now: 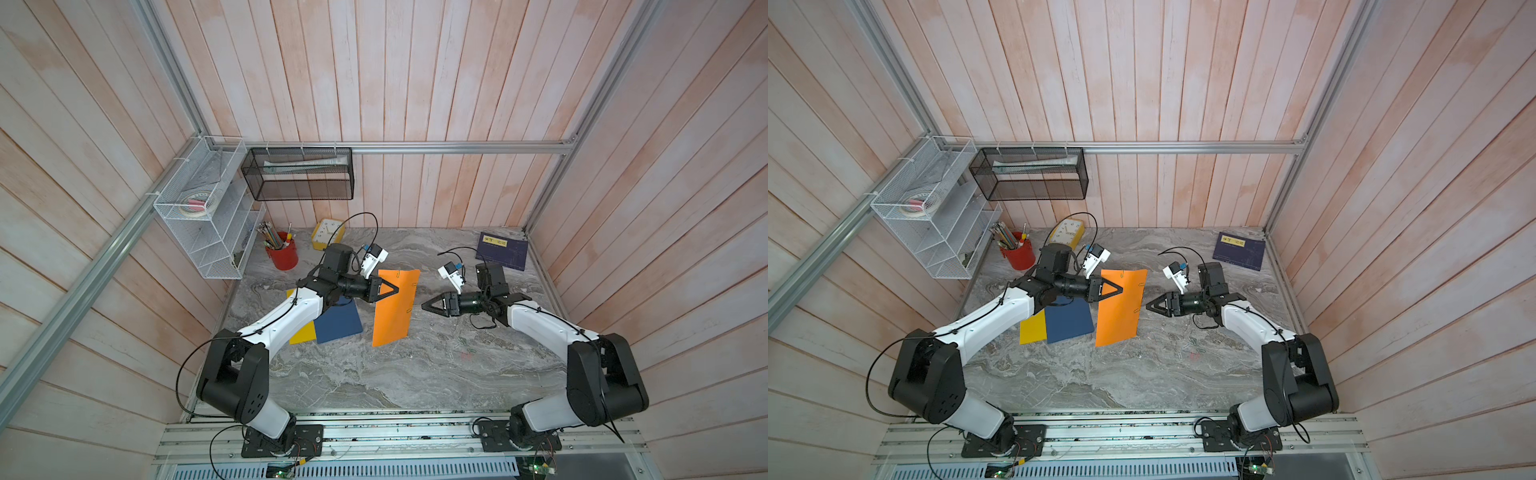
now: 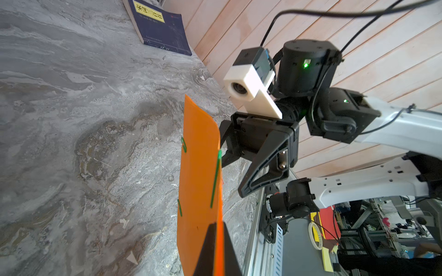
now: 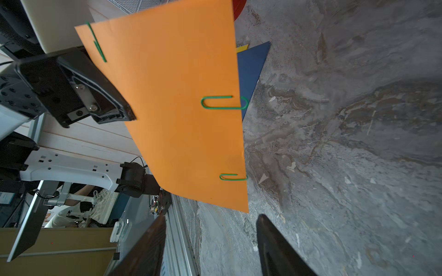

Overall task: Unclip the paperclips from the documents
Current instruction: Pick up the document from the center of the board.

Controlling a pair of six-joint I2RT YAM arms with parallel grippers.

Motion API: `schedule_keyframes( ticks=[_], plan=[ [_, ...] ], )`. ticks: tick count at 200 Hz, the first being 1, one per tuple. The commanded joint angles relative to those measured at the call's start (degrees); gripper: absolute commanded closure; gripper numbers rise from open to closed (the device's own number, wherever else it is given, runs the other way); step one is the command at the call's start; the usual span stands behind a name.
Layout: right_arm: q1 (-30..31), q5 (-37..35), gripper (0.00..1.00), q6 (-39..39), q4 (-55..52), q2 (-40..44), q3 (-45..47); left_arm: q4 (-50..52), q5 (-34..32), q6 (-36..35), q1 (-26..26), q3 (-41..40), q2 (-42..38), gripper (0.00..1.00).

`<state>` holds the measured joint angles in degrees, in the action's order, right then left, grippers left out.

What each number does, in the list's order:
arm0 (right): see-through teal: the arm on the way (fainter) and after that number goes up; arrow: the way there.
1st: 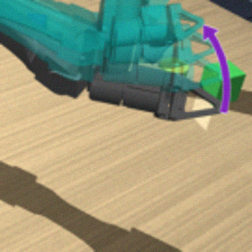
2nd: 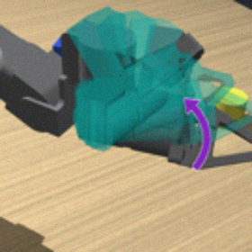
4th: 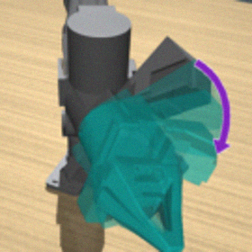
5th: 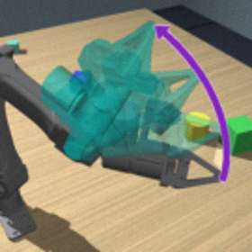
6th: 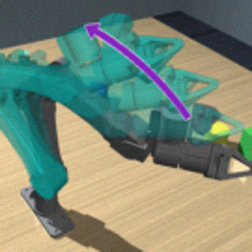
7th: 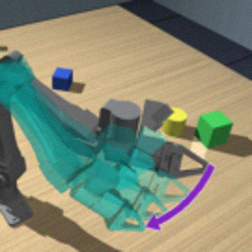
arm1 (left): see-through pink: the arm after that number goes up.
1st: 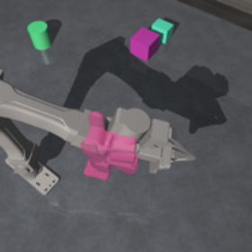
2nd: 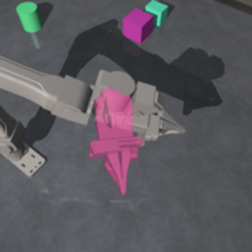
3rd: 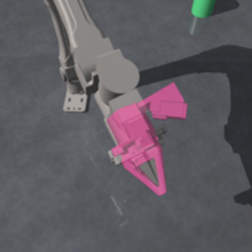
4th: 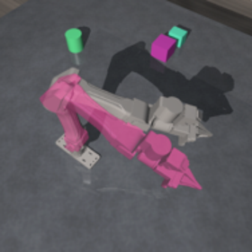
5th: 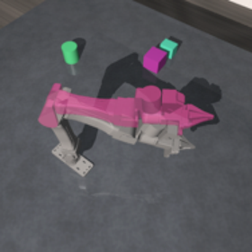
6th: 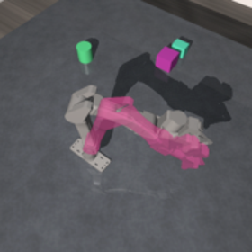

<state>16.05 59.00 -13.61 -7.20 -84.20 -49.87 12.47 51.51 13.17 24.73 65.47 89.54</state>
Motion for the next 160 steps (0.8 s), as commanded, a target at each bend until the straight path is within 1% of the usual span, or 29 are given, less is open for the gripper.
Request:
schedule_keyframes(
  ticks=[1, 38, 46, 81, 113, 160],
  plan=[
    [-0.2, -3.2, 0.37, 6.8, -8.5, 1.6, -3.6, 5.0, -0.6, -5.0, -0.3, 2.3, -1.3, 1.0],
    [-0.2, -6.0, 0.36, 12.2, -14.8, 2.1, -8.3, 10.2, 0.9, -8.4, -0.3, 3.3, -1.0, 1.0],
    [-0.3, -6.7, 0.36, 13.3, -15.9, 2.1, -9.6, 11.3, 1.1, -10.5, -0.1, 3.5, -0.9, 1.0],
    [0.1, -7.1, 0.36, 16.4, -17.1, 1.7, -14.3, 15.8, 2.0, -14.2, 0.8, 4.6, -0.5, 1.0],
    [1.2, -5.0, 0.37, 19.0, -16.5, -0.2, -18.6, 20.7, 2.5, -17.9, 2.5, 6.5, 0.4, 1.0],
    [4.5, -0.7, 0.43, 26.9, -22.0, -5.2, -25.7, 24.1, 2.3, -20.2, 4.7, 7.7, 1.6, 1.0]
  ],
)
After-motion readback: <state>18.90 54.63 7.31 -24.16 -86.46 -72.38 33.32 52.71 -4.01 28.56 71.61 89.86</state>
